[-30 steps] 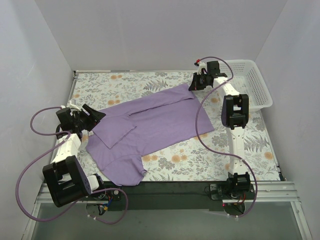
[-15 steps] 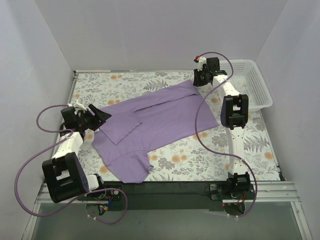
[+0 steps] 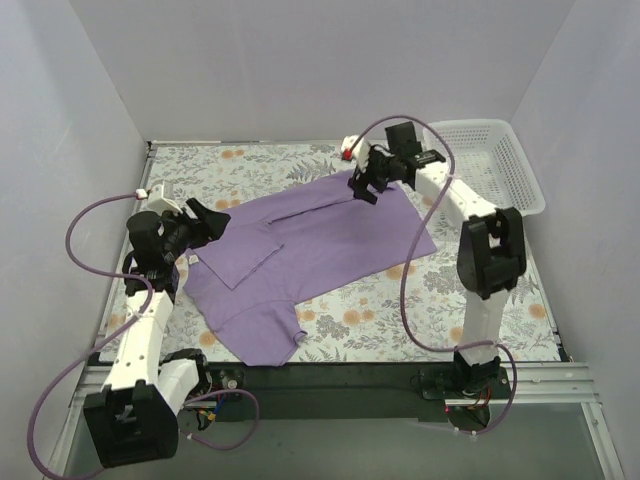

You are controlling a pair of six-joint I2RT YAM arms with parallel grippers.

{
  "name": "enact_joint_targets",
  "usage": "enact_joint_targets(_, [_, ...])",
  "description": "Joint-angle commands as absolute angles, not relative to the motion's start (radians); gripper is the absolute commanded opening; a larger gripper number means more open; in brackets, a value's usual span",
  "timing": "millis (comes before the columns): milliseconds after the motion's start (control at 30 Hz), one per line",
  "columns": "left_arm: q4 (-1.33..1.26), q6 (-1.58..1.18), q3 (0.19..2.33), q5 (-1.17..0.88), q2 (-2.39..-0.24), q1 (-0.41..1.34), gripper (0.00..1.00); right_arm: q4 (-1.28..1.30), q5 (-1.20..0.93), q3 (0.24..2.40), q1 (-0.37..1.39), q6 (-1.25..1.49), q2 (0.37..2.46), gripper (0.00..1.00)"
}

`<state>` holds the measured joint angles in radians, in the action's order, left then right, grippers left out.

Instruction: Fold and stack the t-shirts

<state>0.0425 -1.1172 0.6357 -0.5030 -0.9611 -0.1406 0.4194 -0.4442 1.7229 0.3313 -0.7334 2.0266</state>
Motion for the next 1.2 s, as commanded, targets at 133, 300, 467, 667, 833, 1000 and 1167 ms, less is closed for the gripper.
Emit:
enact_joint_targets(133, [0.127,-1.242,0.667,-0.382,-0.873,-0.144,0.87,0.707,-0.695,1.196,0.743,-1.525,1.655,0.90])
enact_joint_targets(300, [0.247,-1.281,0.706,-0.476,-0.855,-0.146,0.82,0.592,-0.514,1.117,1.134,-1.338,1.638,0.90])
enact_joint_targets(467, [0.337,-1.244,0.739,-0.427,-0.755,-0.144,0.82,0.456,-0.408,1.126,1.258,-1.191,1.683,0.84])
enact_joint_targets(667, [0.405,-1.243,0.749,-0.422,-0.700,-0.144,0.81,0.315,-0.315,1.124,1.324,-1.077,1.761,0.78])
enact_joint_targets(833, [0.420,-1.244,0.753,-0.436,-0.687,-0.146,0.81,0.302,-0.282,1.196,1.325,-1.003,1.845,0.72])
enact_joint_targets(1000, [0.425,-1.244,0.755,-0.445,-0.673,-0.144,0.80,0.288,-0.273,1.195,1.327,-0.977,1.878,0.63])
enact_joint_targets(1167, [0.443,-1.239,0.765,-0.454,-0.657,-0.144,0.78,0.282,-0.299,1.190,1.328,-0.951,1.890,0.39])
